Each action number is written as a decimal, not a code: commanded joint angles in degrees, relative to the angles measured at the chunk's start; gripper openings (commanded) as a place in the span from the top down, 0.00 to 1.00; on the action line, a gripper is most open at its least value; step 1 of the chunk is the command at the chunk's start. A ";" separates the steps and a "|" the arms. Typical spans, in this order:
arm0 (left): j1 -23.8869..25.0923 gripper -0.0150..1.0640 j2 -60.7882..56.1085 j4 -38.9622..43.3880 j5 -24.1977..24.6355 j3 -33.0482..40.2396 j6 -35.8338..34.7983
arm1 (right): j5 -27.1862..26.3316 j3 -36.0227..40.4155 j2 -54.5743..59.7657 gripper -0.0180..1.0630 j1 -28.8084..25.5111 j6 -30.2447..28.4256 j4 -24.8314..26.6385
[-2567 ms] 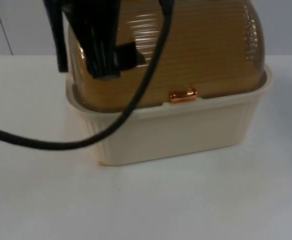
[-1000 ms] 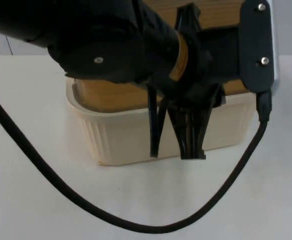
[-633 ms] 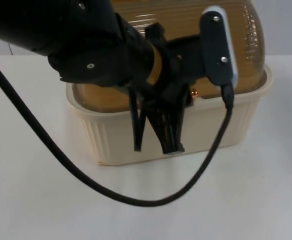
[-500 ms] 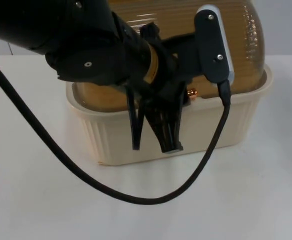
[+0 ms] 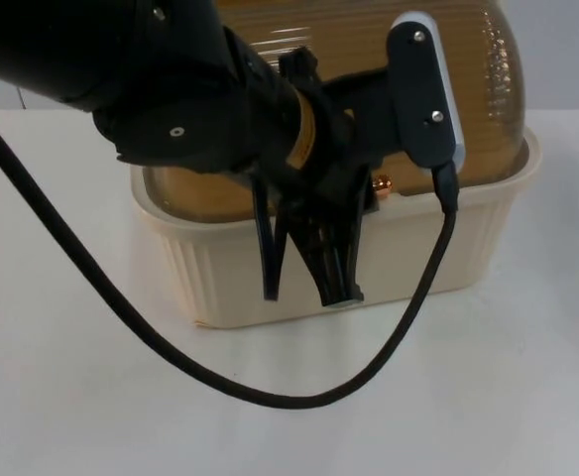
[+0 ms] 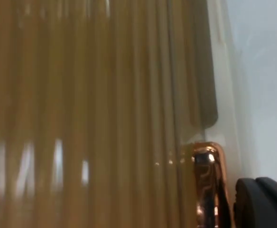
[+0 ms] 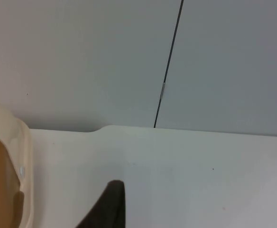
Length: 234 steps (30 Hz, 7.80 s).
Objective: Open the box lid with the left hand, place the block into the box with the right hand, then close the box lid with the left hand.
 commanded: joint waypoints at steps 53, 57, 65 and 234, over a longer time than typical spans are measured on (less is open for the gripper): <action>-0.03 0.99 0.66 7.30 11.51 -5.65 -2.89 | 1.45 -0.42 -0.01 0.01 0.22 0.11 -0.23; -0.03 0.99 0.57 8.56 12.61 -7.01 -2.89 | 1.45 -0.42 -0.01 0.01 0.22 0.11 -0.23; -0.03 0.99 0.20 10.58 14.26 -7.73 -2.89 | 1.45 -0.42 -0.01 0.01 0.22 0.11 -0.23; 37.27 0.01 -36.43 -23.42 9.00 3.28 -22.87 | 1.05 -0.42 -0.33 0.01 0.22 -0.70 1.43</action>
